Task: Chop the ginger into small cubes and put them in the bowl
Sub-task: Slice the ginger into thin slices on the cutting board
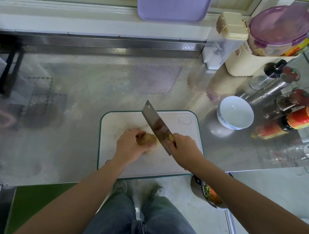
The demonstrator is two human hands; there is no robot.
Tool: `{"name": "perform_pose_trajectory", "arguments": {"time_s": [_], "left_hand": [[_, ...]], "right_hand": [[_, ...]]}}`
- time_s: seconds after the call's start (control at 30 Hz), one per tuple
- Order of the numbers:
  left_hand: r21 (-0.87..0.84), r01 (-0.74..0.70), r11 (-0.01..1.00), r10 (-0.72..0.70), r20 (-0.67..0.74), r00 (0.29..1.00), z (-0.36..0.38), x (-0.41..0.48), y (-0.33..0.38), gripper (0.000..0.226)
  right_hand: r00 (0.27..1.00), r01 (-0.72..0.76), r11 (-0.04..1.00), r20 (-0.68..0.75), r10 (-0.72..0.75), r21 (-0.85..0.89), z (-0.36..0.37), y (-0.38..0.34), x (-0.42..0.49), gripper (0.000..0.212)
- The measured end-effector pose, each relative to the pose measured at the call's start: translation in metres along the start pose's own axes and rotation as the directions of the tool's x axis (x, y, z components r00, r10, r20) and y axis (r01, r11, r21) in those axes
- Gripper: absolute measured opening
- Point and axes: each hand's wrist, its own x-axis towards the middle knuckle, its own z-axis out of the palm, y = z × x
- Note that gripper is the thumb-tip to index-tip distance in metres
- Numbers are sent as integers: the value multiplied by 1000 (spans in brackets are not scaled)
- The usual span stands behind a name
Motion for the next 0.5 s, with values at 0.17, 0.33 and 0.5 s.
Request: {"name": "perform_pose_trajectory", "arguments": {"time_s": [0.17,0.33,0.5], "left_hand": [[11,4,1000,-4,-13,1000,1,1,-2,51],[4,0,1000,0,-32,999,3,1,-3,49],[-14,1,1000,-1,-36,999,2,1,-2,51]], "right_hand": [[998,-7,997,59,12,-76,0,0,-6,32],[995,-29,994,88,39,-107,-1,0,-11,30],[990,-60,989,122,77,-133,19,-2,-5,20]]}}
